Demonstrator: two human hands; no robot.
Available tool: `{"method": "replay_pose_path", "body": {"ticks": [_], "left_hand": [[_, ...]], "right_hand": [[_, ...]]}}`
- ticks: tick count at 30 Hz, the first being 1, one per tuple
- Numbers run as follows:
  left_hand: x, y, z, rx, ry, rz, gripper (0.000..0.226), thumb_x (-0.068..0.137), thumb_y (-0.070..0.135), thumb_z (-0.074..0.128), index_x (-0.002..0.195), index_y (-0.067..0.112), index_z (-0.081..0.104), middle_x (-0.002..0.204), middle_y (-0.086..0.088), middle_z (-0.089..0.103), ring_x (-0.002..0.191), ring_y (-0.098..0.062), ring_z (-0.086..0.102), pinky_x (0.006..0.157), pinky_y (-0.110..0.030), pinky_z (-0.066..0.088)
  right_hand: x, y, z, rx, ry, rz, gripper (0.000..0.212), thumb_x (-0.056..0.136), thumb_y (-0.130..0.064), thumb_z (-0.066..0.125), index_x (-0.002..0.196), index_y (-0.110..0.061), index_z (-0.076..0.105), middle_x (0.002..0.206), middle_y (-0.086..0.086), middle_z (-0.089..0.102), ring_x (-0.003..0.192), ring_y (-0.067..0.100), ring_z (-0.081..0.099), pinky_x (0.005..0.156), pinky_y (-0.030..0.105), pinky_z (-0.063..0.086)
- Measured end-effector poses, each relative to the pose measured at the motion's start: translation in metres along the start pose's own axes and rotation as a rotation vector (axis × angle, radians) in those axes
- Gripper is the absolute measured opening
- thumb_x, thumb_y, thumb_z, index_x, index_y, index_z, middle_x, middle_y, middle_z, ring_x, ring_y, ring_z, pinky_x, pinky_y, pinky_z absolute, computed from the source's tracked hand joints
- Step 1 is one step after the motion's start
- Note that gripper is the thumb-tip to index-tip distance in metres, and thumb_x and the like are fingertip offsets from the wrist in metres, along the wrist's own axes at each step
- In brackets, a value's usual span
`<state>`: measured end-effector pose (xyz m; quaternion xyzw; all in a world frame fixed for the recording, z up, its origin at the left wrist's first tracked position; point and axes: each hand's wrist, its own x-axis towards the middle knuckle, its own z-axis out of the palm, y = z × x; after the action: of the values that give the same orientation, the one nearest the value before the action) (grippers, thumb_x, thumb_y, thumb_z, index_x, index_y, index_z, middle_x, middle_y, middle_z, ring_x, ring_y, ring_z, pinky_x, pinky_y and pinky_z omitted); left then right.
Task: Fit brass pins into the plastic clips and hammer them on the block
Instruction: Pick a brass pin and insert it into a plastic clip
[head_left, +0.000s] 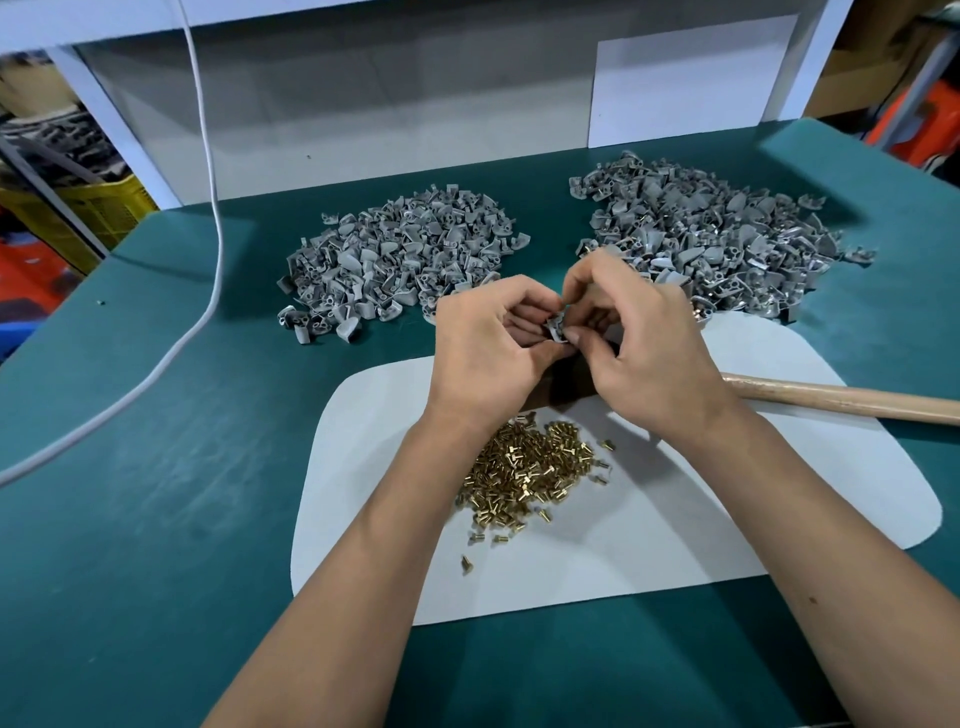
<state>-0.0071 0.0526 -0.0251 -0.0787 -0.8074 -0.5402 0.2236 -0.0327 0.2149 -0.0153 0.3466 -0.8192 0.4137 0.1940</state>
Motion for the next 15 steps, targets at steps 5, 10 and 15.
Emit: {"method": "replay_pose_path", "body": {"ticks": [5,10,15], "left_hand": [[0.0004,-0.0023,-0.0020,0.038,-0.027,-0.015,0.032,0.068,-0.001,0.091,0.094,0.005,0.074,0.085,-0.008,0.073,0.077,-0.024,0.072,0.072,-0.040,0.063],[0.0018,-0.0041,-0.0033,-0.053,0.001,-0.069,0.037,0.067,-0.003,0.092,0.097,0.007,0.073,0.089,-0.010,0.073,0.083,-0.022,0.073,0.076,-0.031,0.063],[0.0018,-0.0042,-0.0024,-0.137,-0.006,-0.098,0.041,0.066,-0.005,0.092,0.099,0.008,0.072,0.091,-0.010,0.075,0.084,-0.019,0.075,0.078,-0.028,0.062]], "right_hand": [[-0.0012,0.0027,-0.0006,0.016,0.016,0.017,0.031,0.083,0.007,0.070,0.098,-0.017,0.056,0.082,-0.005,0.067,0.081,0.010,0.068,0.073,0.033,0.057],[-0.0025,0.0081,-0.0050,0.058,0.004,0.051,0.030,0.084,0.006,0.071,0.105,-0.013,0.061,0.090,-0.006,0.072,0.091,0.007,0.071,0.084,0.034,0.059],[-0.0023,0.0097,-0.0068,-0.031,0.054,-0.019,0.017,0.085,-0.002,0.076,0.098,-0.013,0.074,0.089,-0.007,0.073,0.086,0.003,0.069,0.082,0.030,0.058]]}}
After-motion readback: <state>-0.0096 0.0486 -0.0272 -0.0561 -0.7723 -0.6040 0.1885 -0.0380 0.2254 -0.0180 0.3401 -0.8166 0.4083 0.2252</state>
